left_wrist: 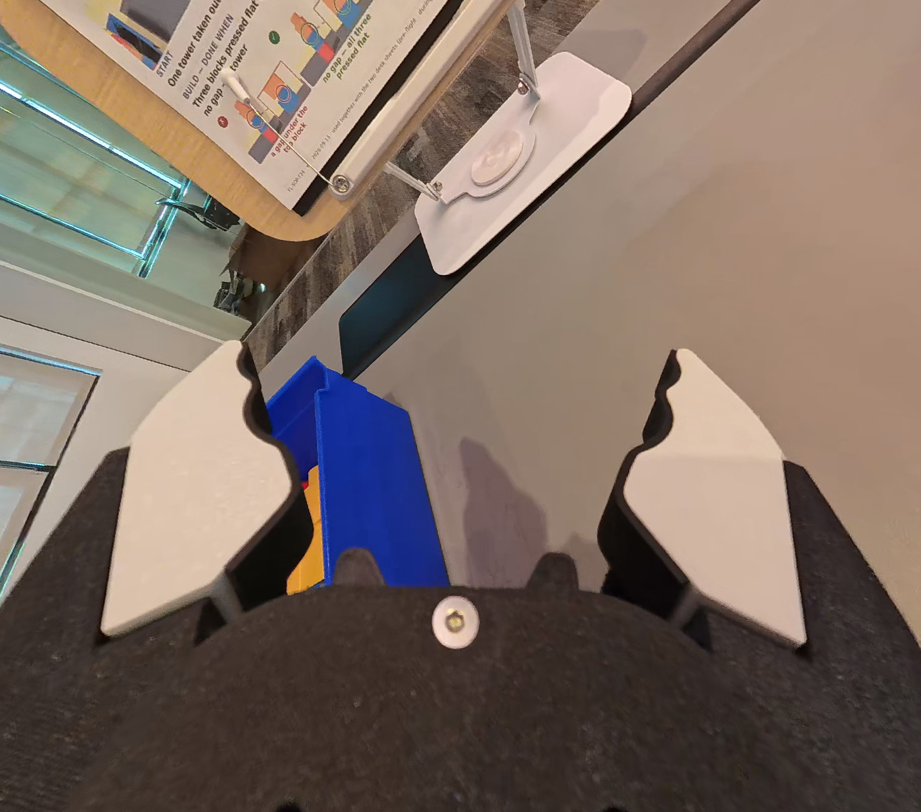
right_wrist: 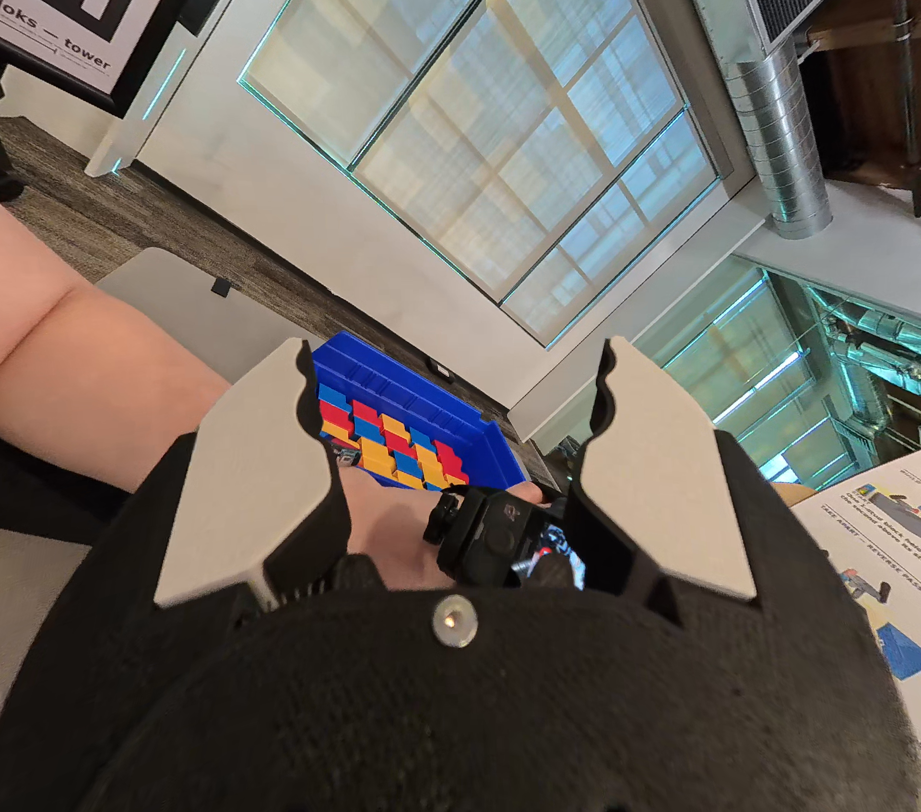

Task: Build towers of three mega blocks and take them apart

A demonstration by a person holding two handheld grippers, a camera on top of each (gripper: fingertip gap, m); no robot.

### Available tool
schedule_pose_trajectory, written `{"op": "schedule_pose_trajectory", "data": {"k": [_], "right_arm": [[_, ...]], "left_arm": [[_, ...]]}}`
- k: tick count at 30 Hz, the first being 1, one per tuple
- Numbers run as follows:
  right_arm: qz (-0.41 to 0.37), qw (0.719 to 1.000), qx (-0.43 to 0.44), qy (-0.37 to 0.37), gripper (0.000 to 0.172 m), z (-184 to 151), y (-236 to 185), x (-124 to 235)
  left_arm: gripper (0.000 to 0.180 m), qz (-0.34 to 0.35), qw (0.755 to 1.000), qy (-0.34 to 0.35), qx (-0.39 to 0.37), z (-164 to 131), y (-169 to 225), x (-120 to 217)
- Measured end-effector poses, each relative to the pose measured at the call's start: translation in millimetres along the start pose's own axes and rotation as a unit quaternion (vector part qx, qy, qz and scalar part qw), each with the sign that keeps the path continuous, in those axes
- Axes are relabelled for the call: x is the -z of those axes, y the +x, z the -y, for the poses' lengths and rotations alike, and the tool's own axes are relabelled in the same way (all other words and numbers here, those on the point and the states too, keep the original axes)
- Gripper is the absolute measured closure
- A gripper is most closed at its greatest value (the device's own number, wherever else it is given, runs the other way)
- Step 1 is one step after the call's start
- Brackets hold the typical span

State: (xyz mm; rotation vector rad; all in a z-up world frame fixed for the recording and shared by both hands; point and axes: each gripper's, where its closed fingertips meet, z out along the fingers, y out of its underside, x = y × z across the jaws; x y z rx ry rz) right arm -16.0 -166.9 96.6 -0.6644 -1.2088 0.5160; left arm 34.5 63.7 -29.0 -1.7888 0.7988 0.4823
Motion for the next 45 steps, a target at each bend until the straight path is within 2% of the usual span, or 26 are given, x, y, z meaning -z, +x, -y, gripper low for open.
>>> {"op": "schedule_pose_trajectory", "data": {"k": [7,13,17,23,26,28,31,33,35,37,38,41,43,45], "right_arm": [[0.001,1.0,-0.009,-0.014,0.063,-10,0,-2],[-0.009,1.0,-0.008,0.018,0.064,16,8,6],[-0.034,0.999,-0.004,0.018,0.065,21,24,14],[-0.115,0.993,0.003,-0.017,0.068,4,80,42],[-0.183,0.982,-0.031,-0.033,0.07,-14,126,72],[-0.241,0.966,-0.069,-0.062,0.071,-40,159,98],[-0.327,0.916,-0.143,-0.183,0.07,-108,197,137],[-0.348,0.873,-0.15,-0.308,0.07,-157,198,157],[-0.338,0.828,-0.119,-0.431,0.068,-195,187,168],[-0.324,0.791,-0.078,-0.514,0.067,-215,174,170],[-0.313,0.777,-0.067,-0.542,0.067,-222,166,168],[-0.284,0.765,-0.049,-0.576,0.066,-233,143,153],[-0.272,0.759,-0.014,-0.591,0.066,-234,133,143],[-0.258,0.756,0.008,-0.602,0.065,-235,122,133]], "left_arm": [[0.035,-0.002,1.0,-0.008,-0.012,-2,5,-1],[0.036,-0.008,1.0,-0.006,-0.004,-1,3,-1],[0.037,-0.024,1.0,-0.005,0.018,-1,0,-1],[0.038,-0.047,0.995,0.026,0.085,9,-20,9],[0.041,-0.048,0.986,0.084,0.134,27,-41,25],[0.041,-0.047,0.976,0.145,0.155,47,-54,43],[0.04,-0.079,0.945,0.253,0.193,82,-59,84],[0.039,-0.11,0.907,0.345,0.216,108,-57,122],[0.04,-0.126,0.852,0.452,0.232,129,-54,170],[0.042,-0.12,0.778,0.571,0.231,139,-51,226],[0.042,-0.116,0.752,0.614,0.211,141,-44,250],[0.043,-0.122,0.712,0.674,0.154,143,-13,297],[0.045,-0.143,0.692,0.695,0.133,142,6,316],[0.047,-0.129,0.674,0.72,0.103,139,20,331]]}}
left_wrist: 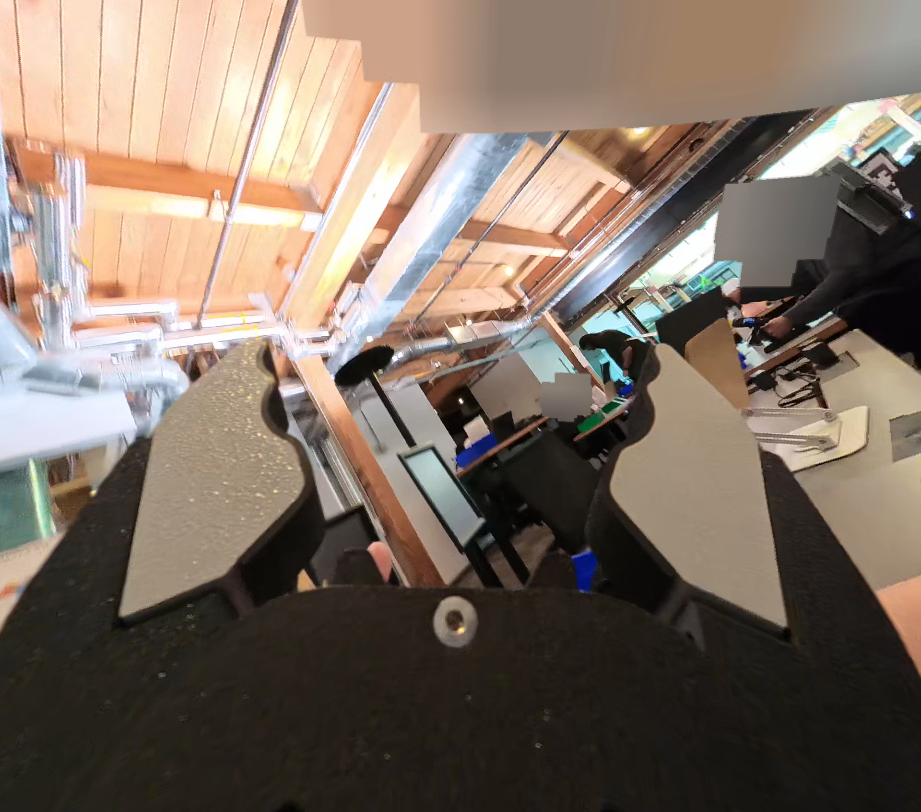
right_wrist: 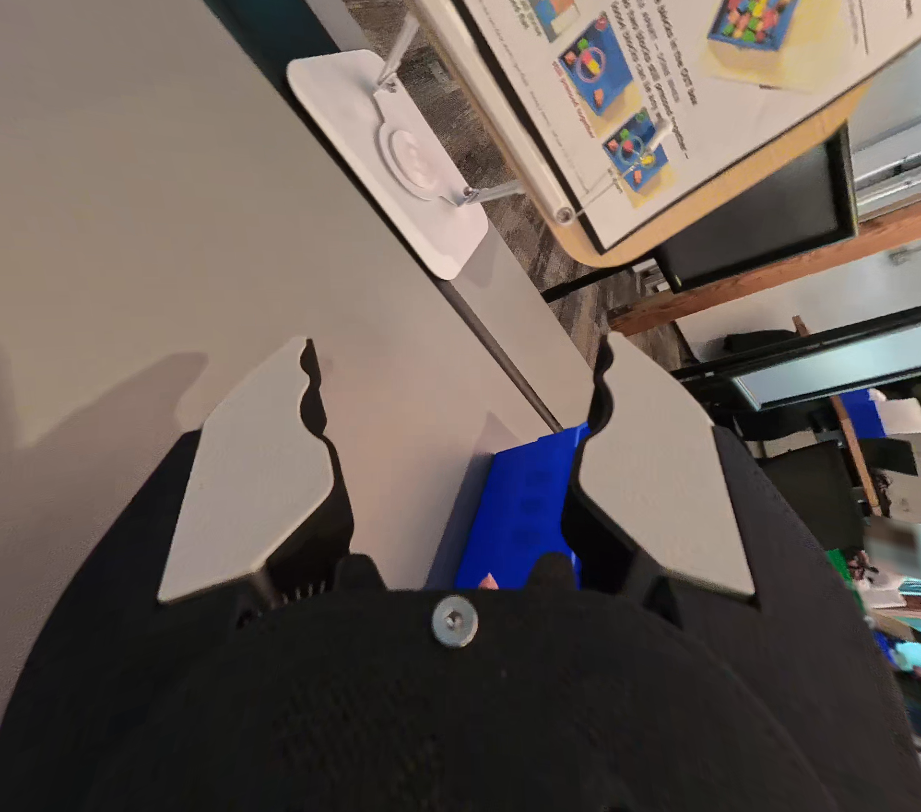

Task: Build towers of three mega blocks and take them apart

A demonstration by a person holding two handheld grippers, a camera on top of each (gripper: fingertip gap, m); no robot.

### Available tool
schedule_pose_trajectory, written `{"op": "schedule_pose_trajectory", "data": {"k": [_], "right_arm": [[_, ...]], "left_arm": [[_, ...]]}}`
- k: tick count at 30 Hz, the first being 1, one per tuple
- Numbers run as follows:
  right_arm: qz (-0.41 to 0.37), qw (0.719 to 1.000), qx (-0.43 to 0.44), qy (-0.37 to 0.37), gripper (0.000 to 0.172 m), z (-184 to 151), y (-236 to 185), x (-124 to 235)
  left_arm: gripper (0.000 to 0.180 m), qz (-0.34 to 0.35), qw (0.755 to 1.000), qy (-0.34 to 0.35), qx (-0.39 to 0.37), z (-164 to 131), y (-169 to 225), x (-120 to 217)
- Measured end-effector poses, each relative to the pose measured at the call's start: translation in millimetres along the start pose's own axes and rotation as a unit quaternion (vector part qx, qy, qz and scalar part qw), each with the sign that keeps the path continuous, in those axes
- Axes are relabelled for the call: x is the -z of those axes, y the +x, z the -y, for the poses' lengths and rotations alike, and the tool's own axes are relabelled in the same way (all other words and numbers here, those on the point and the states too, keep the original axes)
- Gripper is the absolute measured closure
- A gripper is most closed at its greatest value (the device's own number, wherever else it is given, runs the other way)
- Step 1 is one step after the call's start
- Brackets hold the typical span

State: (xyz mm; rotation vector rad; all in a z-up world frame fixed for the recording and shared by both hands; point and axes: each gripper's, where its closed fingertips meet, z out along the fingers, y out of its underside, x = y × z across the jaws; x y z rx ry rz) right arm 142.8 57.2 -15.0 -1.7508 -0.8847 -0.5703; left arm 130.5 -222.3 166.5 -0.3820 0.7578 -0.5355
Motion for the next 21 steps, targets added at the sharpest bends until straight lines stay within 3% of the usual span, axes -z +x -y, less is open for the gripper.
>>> {"op": "schedule_pose_trajectory", "data": {"k": [3,9,21], "right_arm": [[0.005,1.0,0.025,-0.003,0.065,6,-18,2],[0.007,0.998,0.061,-0.014,0.064,10,-37,4],[0.009,0.998,0.064,-0.005,0.064,15,-38,9]], "left_arm": [[0.053,-0.011,0.999,0.023,-0.021,6,10,3],[0.052,-0.014,1.0,-0.005,-0.006,-11,6,1],[0.053,-0.021,0.999,-0.038,-0.023,-30,10,-2]]}}
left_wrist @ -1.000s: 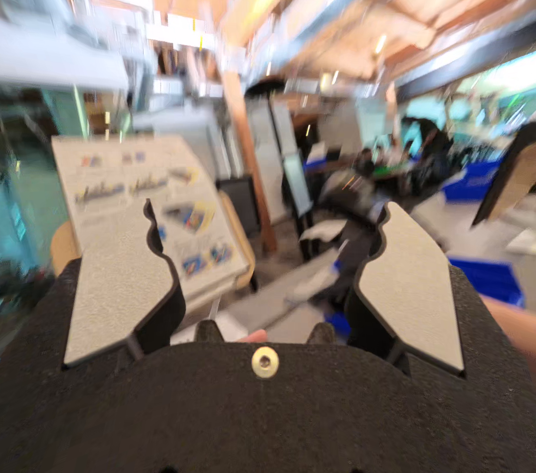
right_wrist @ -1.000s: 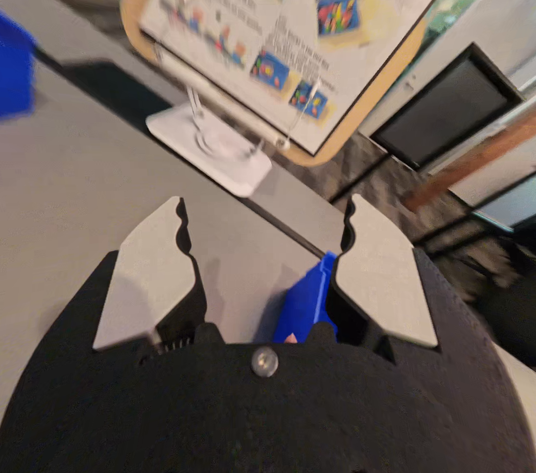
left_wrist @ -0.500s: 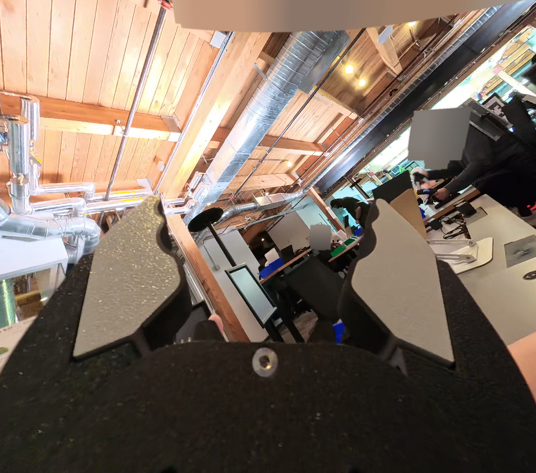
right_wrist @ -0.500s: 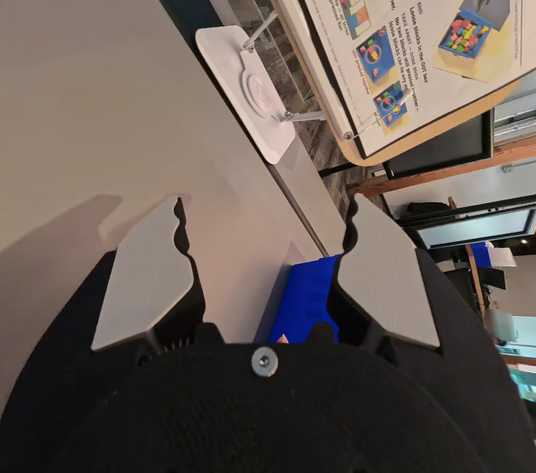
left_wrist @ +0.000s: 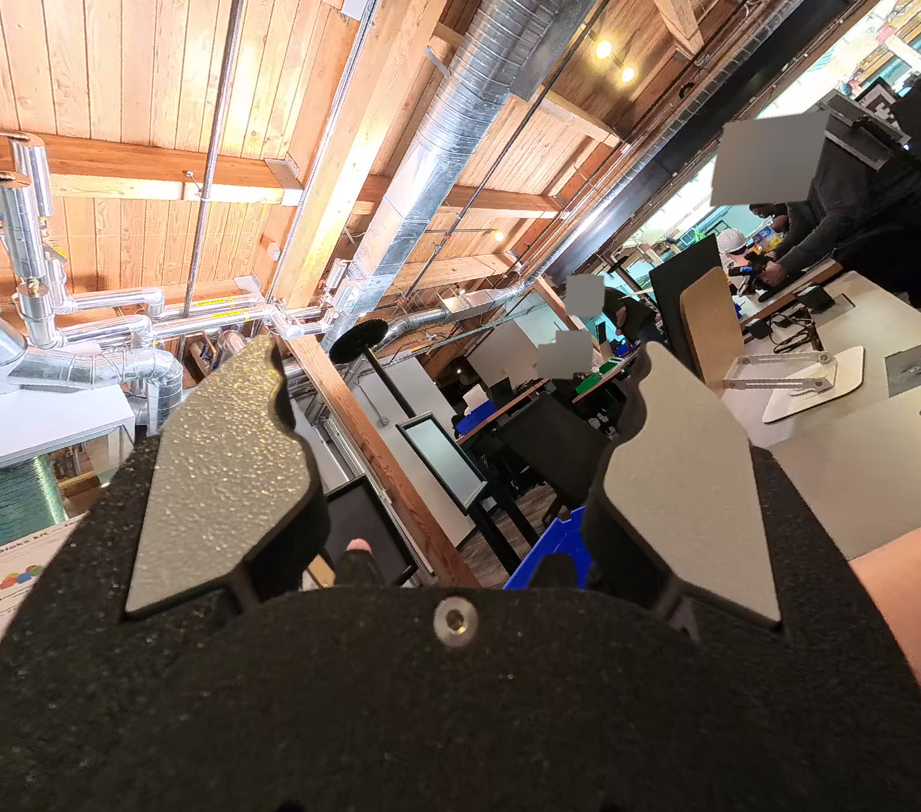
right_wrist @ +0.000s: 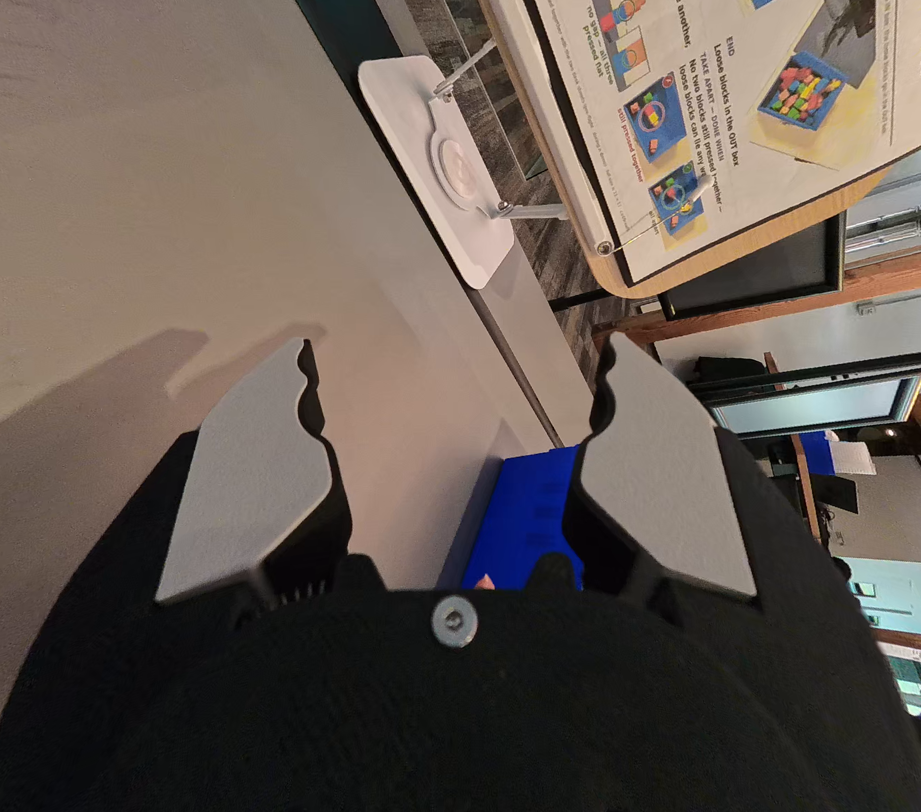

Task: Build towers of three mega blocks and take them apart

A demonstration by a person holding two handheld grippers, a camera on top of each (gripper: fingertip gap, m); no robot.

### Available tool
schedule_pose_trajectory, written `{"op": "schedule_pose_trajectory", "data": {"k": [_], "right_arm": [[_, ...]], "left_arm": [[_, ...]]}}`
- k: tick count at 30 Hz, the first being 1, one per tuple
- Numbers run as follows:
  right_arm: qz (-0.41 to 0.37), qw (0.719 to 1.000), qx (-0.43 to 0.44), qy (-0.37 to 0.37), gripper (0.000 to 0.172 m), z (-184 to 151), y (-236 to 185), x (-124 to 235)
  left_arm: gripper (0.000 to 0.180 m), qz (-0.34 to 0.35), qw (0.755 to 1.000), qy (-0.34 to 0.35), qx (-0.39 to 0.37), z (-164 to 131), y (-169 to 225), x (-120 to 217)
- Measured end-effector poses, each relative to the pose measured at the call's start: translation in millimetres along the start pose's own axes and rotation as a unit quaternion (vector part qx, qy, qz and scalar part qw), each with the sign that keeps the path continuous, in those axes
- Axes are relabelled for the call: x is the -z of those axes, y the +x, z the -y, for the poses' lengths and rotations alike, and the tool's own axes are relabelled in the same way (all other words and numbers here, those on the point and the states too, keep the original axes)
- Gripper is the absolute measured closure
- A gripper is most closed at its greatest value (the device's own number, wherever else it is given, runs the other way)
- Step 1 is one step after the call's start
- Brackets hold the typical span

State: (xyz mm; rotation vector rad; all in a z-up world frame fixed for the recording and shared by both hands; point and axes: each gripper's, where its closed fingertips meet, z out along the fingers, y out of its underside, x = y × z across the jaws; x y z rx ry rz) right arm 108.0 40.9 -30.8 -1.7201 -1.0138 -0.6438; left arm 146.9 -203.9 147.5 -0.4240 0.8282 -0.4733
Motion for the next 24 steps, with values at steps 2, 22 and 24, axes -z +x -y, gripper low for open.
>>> {"op": "schedule_pose_trajectory", "data": {"k": [2,22,24], "right_arm": [[-0.001,1.0,0.003,0.003,0.064,2,-1,1],[0.006,1.0,-0.017,0.004,0.063,-4,6,-5],[-0.002,1.0,-0.024,0.01,0.062,-5,13,-6]], "left_arm": [[0.053,-0.002,1.0,-0.003,0.0,-2,0,0],[0.056,0.039,0.998,0.019,-0.042,27,-32,4],[0.057,0.059,0.997,0.011,-0.054,26,-47,6]]}}
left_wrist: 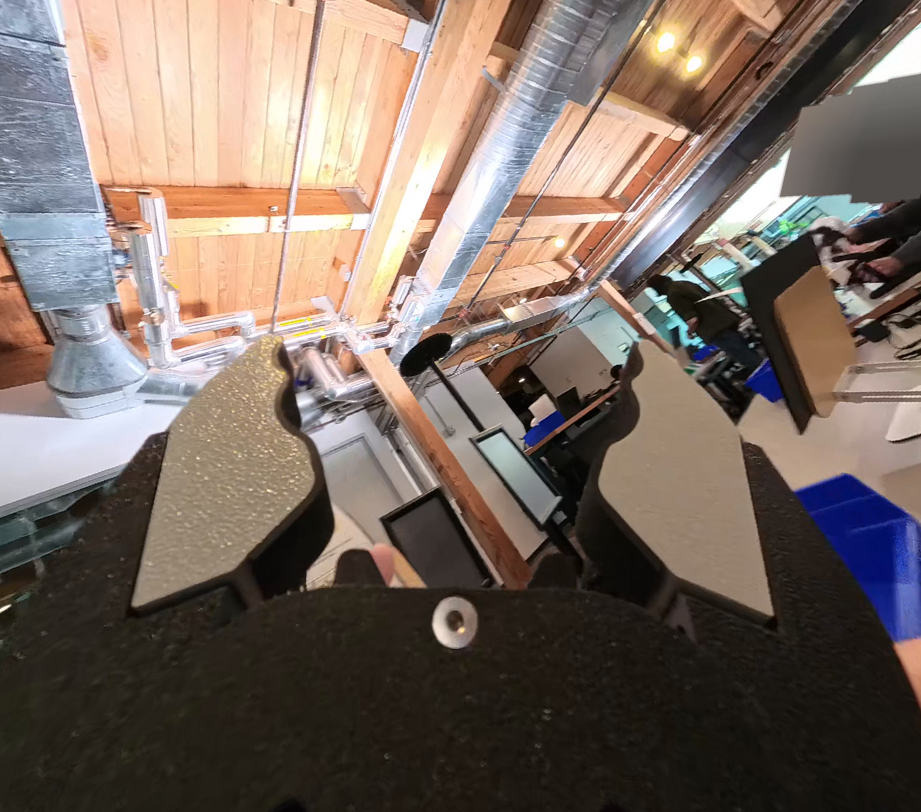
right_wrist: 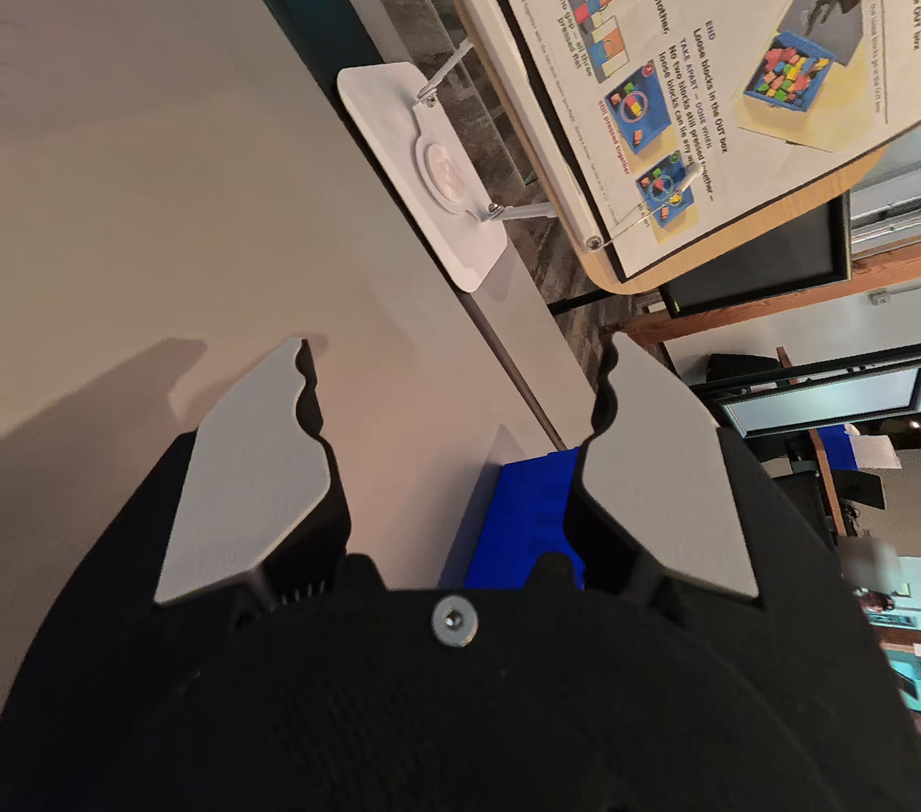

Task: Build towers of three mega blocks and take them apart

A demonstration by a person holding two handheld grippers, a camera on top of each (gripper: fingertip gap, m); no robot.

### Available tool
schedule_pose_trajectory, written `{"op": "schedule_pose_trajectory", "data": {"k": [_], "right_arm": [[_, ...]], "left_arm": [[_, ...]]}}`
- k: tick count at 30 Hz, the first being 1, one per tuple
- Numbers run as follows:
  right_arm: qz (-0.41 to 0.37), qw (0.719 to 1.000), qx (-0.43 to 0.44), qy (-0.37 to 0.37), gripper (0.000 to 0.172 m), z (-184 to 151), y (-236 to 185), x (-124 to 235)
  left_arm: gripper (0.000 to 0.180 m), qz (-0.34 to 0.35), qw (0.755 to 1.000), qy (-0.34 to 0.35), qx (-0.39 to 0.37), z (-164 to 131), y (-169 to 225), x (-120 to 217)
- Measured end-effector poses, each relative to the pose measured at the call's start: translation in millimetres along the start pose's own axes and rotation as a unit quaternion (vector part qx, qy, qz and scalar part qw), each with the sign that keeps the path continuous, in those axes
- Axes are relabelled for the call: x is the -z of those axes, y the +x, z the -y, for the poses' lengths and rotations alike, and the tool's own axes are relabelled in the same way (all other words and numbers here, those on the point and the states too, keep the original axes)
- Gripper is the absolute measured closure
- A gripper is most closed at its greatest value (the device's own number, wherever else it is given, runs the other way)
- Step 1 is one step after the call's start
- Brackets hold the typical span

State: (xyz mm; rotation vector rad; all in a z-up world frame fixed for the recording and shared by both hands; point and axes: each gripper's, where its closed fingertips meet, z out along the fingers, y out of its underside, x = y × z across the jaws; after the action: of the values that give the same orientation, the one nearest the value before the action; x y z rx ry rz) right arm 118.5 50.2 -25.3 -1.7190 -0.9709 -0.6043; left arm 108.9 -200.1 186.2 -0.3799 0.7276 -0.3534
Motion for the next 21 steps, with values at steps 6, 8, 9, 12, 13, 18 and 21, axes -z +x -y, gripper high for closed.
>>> {"op": "schedule_pose_trajectory", "data": {"k": [6,8,9,12,13,18,21], "right_arm": [[-0.008,0.998,-0.064,-0.008,0.064,-19,32,-8],[-0.022,0.996,-0.084,-0.005,0.063,-26,47,-10],[-0.024,0.995,-0.099,0.001,0.063,-28,52,-10],[-0.029,0.987,-0.155,0.03,0.062,-31,68,-10],[-0.033,0.984,-0.172,0.04,0.062,-31,73,-9],[-0.025,0.961,-0.256,0.1,0.07,-27,80,-6],[0.014,0.943,-0.307,0.125,0.077,-22,67,-9]], "left_arm": [[0.055,0.129,0.986,-0.103,-0.017,-29,-91,6],[0.06,0.163,0.97,-0.177,-0.019,-53,-119,13],[0.067,0.164,0.961,-0.222,-0.013,-69,-128,18],[0.078,0.151,0.922,-0.353,0.052,-127,-141,40],[0.08,0.137,0.907,-0.389,0.088,-147,-138,48],[0.083,0.095,0.804,-0.56,0.176,-248,-98,98],[0.087,0.107,0.772,-0.612,0.134,-286,-80,120]]}}
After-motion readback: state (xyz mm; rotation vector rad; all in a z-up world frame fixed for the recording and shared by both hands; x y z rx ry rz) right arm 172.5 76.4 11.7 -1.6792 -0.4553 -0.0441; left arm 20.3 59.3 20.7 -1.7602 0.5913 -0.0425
